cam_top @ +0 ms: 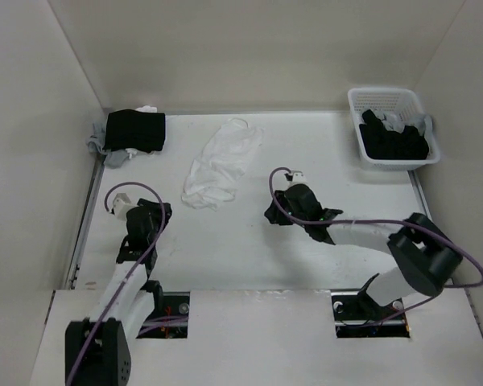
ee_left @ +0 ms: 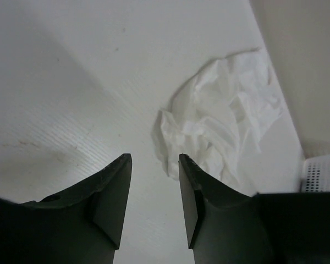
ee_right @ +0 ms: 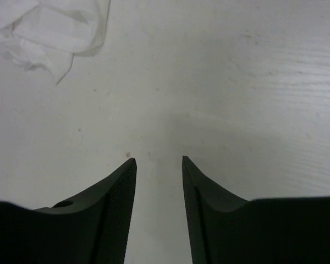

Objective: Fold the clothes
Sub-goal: Fold the tank top

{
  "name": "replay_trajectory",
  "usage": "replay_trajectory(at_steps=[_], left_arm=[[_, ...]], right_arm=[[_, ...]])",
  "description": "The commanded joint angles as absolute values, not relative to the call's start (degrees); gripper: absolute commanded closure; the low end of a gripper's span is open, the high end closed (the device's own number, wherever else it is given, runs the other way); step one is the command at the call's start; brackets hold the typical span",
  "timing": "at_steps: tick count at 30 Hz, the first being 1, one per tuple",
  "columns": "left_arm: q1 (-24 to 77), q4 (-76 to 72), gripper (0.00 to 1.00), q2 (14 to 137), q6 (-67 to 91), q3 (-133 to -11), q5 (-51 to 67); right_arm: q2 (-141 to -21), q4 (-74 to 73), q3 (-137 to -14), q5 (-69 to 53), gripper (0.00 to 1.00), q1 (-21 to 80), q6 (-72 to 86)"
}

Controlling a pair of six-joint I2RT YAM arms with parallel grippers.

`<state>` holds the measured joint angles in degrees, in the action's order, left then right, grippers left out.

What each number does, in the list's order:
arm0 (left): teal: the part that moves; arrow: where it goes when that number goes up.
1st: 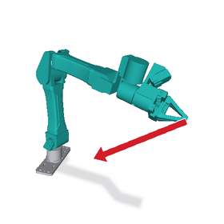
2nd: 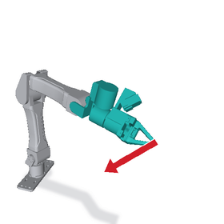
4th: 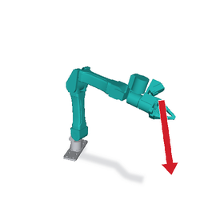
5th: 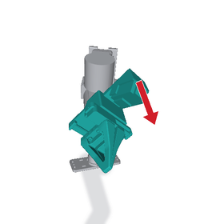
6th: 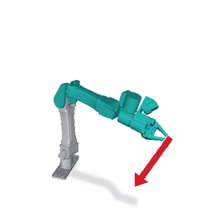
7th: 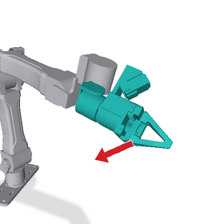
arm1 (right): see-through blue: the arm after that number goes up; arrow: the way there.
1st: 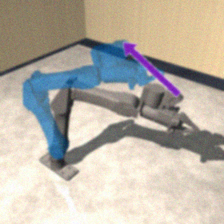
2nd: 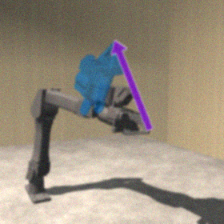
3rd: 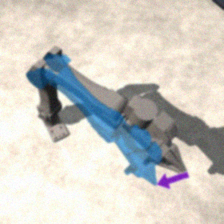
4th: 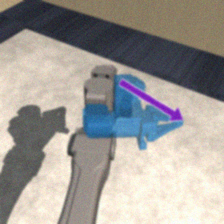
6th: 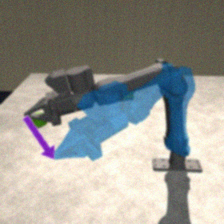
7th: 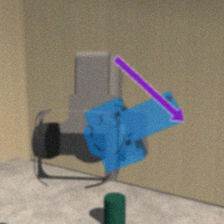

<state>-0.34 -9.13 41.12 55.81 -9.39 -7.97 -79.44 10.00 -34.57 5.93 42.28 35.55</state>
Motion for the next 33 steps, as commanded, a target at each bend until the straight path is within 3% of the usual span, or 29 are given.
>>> replay_trajectory(at_steps=[1, 3, 6, 7, 10, 12, 20, 24, 26, 27, 31, 33], left_arm=[[2.7, -16.2, 0.62, 54.7, 53.4, -15.3, -9.0], [5.7, -19.7, 0.62, 65.0, 52.3, -20.2, -8.9], [7.9, -23.8, 0.62, 75.3, 51.8, -24.8, -9.8], [8.0, -24.7, 0.62, 76.9, 51.6, -25.5, -9.9], [8.6, -27.8, 0.62, 81.2, 51.8, -27.2, -10.5], [9.6, -28.5, 0.61, 81.5, 51.1, -27.8, -11.8], [11.0, -28.4, 0.62, 87.8, 48.6, -31.3, -13.4], [10.9, -29.2, 0.73, 90.3, 49.7, -32.9, -12.0], [10.9, -29.2, 0.79, 90.8, 49.7, -33.4, -11.9], [11.0, -28.9, 0.86, 91.0, 49.9, -33.7, -11.9], [11.4, -28.7, 0.96, 89.2, 51.1, -34.1, -11.2], [11.8, -28.5, 0.98, 86.3, 51.5, -34.3, -10.9]], right_arm=[[-88.9, 19.1, -42.9, 6.1, 0.63, 43.8, 38.1], [-91.7, 20.2, -44.6, 6.3, 0.84, 44.6, 39.2], [-94.1, 22.0, -45.8, 5.7, 0.87, 44.5, 40.3], [-95.2, 22.5, -46.4, 5.6, 0.86, 44.5, 40.7], [-100.8, 23.8, -51.0, 3.7, 0.61, 44.0, 43.3], [-104.7, 24.4, -54.4, 3.0, 0.54, 43.6, 44.3], [-112.6, 25.8, -62.2, 1.1, 0.53, 41.3, 48.0], [-115.6, 23.9, -66.3, -1.3, 0.53, 41.1, 48.8], [-116.7, 21.6, -68.2, -1.2, 0.58, 41.1, 49.0], [-117.2, 21.0, -68.8, -1.4, 0.64, 41.1, 49.0], [-116.4, 21.0, -68.7, -1.1, 0.92, 40.5, 48.4], [-114.1, 21.6, -67.7, -1.3, 0.97, 39.4, 47.8]])
